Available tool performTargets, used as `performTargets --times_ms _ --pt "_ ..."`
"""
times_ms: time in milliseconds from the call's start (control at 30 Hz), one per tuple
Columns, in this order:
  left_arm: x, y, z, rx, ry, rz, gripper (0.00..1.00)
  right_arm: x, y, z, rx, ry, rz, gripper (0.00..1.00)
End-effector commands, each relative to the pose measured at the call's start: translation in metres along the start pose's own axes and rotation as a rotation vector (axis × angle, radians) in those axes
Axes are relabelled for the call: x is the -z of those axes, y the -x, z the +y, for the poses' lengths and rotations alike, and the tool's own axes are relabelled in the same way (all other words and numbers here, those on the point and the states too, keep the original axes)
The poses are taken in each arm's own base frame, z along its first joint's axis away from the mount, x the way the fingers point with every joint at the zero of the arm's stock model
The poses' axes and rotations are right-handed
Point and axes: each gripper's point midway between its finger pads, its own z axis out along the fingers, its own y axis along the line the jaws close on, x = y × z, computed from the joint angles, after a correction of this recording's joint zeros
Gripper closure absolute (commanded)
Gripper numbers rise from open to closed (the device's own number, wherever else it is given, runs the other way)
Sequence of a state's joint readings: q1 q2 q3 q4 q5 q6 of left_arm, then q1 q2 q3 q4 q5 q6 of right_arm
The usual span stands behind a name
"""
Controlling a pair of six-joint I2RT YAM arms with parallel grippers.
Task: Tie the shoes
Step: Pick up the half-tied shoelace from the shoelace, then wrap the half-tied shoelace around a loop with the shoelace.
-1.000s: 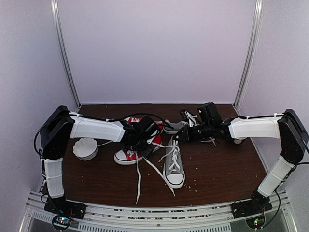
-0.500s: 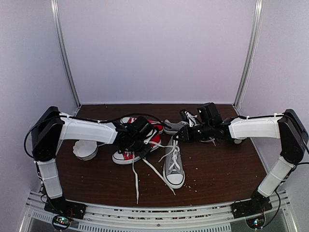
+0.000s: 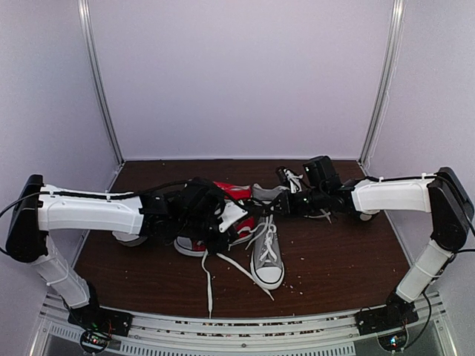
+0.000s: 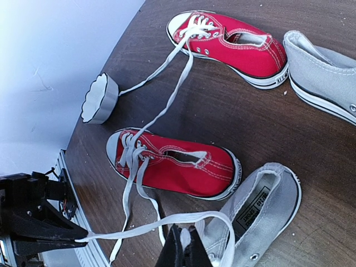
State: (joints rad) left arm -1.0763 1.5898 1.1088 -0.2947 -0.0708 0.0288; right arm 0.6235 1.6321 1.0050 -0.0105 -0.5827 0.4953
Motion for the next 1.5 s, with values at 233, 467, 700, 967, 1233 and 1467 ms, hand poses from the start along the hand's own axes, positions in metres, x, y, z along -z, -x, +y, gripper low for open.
performTargets --times_ms 233,467,700,967,1233,1467 --pt "0.008 0.08 -0.078 -0.341 -0.267 -0.236 1.0 0.002 0.017 0.006 0.044 0.006 -0.027 1.0" --pt "-0.015 0.134 -0.099 -0.417 -0.25 -0.331 1.0 0.0 0.013 0.008 0.058 0.033 -0.007 1.0" --pt "-0.027 0.167 -0.091 -0.422 -0.13 -0.414 1.0 0.001 0.01 0.012 0.085 0.055 0.008 1.0" --pt "-0.079 0.143 -0.102 -0.489 -0.149 -0.325 1.0 0.003 0.006 0.016 0.126 0.091 0.032 1.0" --pt "-0.106 0.138 -0.107 -0.501 -0.16 -0.296 0.99 0.0 0.0 0.016 0.146 0.106 0.065 1.0" --pt "-0.072 0.141 -0.114 -0.502 -0.249 -0.268 0.5 -0.002 -0.002 0.015 0.153 0.11 0.079 1.0"
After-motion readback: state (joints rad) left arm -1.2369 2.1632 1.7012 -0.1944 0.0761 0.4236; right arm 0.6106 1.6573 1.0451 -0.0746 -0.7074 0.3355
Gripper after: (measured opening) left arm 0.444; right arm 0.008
